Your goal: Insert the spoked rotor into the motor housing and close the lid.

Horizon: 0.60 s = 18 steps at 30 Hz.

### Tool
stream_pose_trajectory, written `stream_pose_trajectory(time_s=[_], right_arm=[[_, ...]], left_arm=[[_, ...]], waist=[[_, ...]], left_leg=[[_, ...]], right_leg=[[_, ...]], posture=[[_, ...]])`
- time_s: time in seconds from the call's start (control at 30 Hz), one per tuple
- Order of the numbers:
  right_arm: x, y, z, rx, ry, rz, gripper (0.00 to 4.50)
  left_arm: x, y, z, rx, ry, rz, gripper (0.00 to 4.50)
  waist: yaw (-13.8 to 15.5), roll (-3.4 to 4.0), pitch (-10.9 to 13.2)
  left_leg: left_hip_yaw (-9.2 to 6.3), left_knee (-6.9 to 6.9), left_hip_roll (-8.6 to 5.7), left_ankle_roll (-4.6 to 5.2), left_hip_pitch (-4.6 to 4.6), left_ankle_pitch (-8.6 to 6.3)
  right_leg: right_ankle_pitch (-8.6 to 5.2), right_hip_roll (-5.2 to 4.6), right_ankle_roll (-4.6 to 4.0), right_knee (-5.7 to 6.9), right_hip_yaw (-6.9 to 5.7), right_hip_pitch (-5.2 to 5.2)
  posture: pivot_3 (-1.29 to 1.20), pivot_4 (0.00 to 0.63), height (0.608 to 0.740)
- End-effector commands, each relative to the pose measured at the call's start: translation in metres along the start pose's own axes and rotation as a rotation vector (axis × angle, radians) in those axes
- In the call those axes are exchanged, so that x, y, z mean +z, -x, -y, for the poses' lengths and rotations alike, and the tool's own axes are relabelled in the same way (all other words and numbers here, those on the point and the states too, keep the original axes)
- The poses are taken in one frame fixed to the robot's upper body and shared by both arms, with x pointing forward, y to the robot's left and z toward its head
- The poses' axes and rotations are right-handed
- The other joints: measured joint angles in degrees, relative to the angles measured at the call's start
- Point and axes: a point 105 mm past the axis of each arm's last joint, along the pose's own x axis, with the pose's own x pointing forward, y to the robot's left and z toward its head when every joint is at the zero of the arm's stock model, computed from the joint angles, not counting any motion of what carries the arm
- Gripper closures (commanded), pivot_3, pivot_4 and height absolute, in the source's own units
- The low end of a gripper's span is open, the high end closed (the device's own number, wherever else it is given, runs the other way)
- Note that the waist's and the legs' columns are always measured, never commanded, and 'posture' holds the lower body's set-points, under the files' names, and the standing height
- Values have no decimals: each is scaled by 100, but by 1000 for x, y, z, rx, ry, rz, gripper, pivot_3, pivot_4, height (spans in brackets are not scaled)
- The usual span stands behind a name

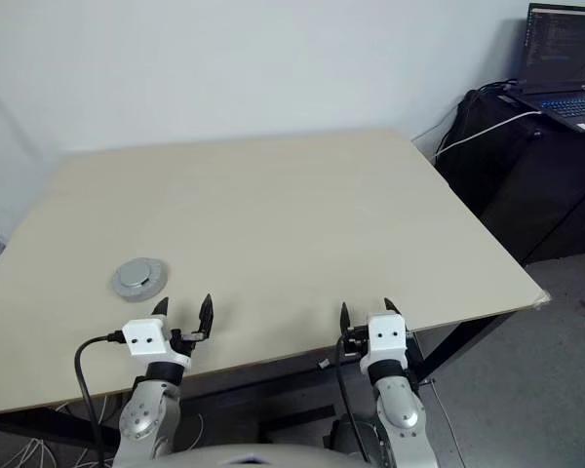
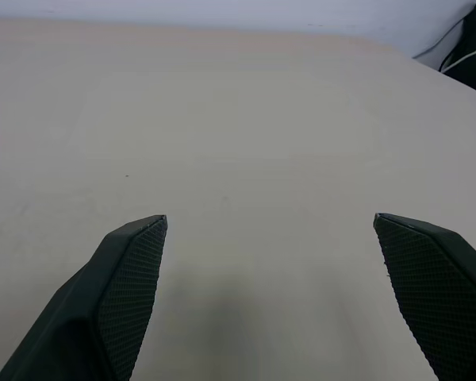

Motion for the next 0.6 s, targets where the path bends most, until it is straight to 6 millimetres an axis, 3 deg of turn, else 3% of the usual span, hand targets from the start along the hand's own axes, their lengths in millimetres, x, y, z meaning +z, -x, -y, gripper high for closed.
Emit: stream_pose_trajectory(time_s=[0.03,0.33,0.6], right_arm=[[14,-4,-2,19,2,51,0],[18,-5,-17,148,-18,63,0],[18,-7,-20,162,-23,56,0]], left_arm=[[7,-1,-1,8,-8,39,47],[2,4,2,-34,14,25,47],[2,5,1,-27,1,29,47]], waist=[[0,0,0],[-1,0,-1],[2,-1,-2]], left_leg=[[0,0,0,0,0,0],[0,2,1,1,1,0],[0,4,1,1,1,0]], right_leg=[[0,0,0,0,0,0],[0,0,0,1,-2,1],[0,1,0,2,-2,2]], posture=[[0,0,740],[0,0,740],[0,0,740]])
